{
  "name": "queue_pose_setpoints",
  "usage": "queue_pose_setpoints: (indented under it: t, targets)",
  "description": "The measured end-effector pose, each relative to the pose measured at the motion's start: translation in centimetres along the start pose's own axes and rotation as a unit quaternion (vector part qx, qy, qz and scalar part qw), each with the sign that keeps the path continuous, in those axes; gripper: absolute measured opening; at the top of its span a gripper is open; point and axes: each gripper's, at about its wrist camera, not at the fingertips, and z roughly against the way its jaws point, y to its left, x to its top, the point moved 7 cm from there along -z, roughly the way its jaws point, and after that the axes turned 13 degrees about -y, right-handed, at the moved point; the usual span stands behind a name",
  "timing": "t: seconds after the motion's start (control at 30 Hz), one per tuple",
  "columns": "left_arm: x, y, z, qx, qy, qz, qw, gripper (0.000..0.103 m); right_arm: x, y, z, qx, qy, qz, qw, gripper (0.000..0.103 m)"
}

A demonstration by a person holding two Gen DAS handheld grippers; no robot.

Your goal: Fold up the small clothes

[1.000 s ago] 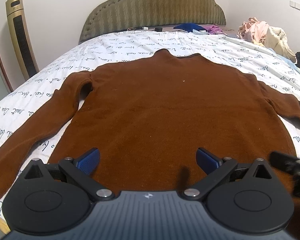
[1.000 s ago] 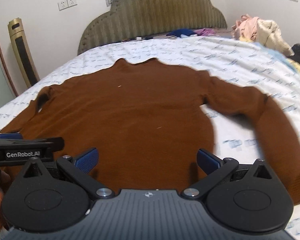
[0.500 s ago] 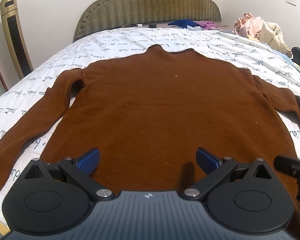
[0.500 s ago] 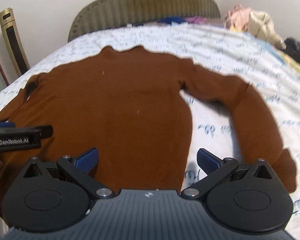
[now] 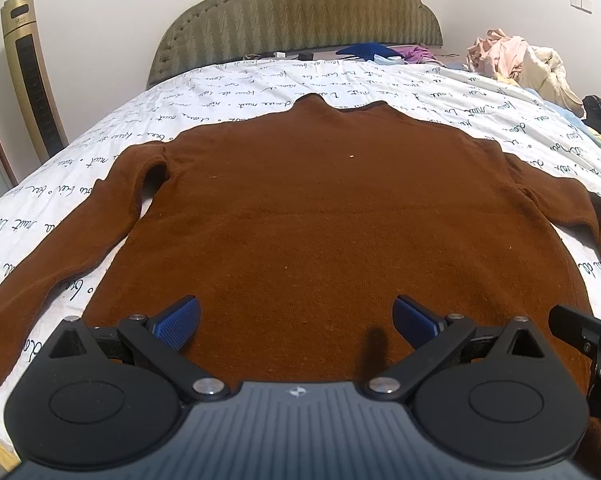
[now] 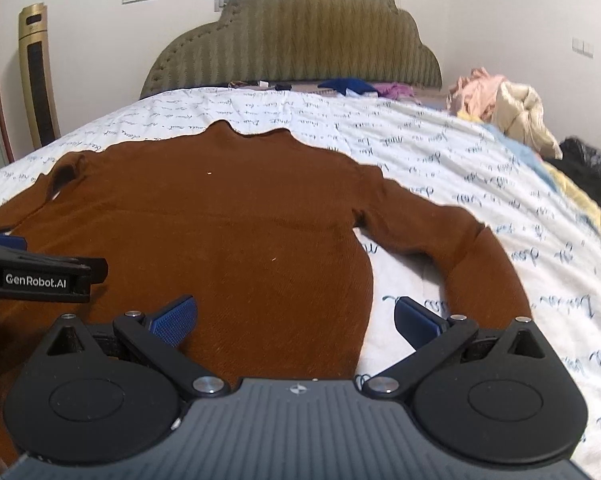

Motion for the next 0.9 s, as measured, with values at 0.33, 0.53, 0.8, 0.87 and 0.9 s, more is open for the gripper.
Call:
queue_pose_setpoints:
  t: [0.33,0.53,0.8,0.87,0.9]
  targets:
    - [0.00,-0.01,0.07,0.002,-0.003,-0.007,1.0000,0.103,0.19,0.23,0.32,0.003,-0.014,0.017,1.000,0.103]
    - [-0.03,-0.16,0.03,0.002,-0.003,-0.008,1.0000,0.103,0.00,0.34,0.27,0.001,-0.010,0.021,1.000,0.103]
    - [-0.05,-0.14,-0.01,0.002,-0.002,-0.009,1.0000,0.103,-0.26,0.14,0.20,-0.005,-0.007,0.029,1.000,0.103]
    - [-0.08,-0.16,-0.03,0.002,-0.002,-0.010,0.9999,0.103,-0.30,0.10,0.19,-0.007,-0.006,0.031,0.999,0.103]
    - [-0.08,-0.18,-0.05,0.002,-0.002,-0.010,0.9999,0.103,-0.35,0.01,0.22,-0.008,-0.005,0.032,0.999,0.103]
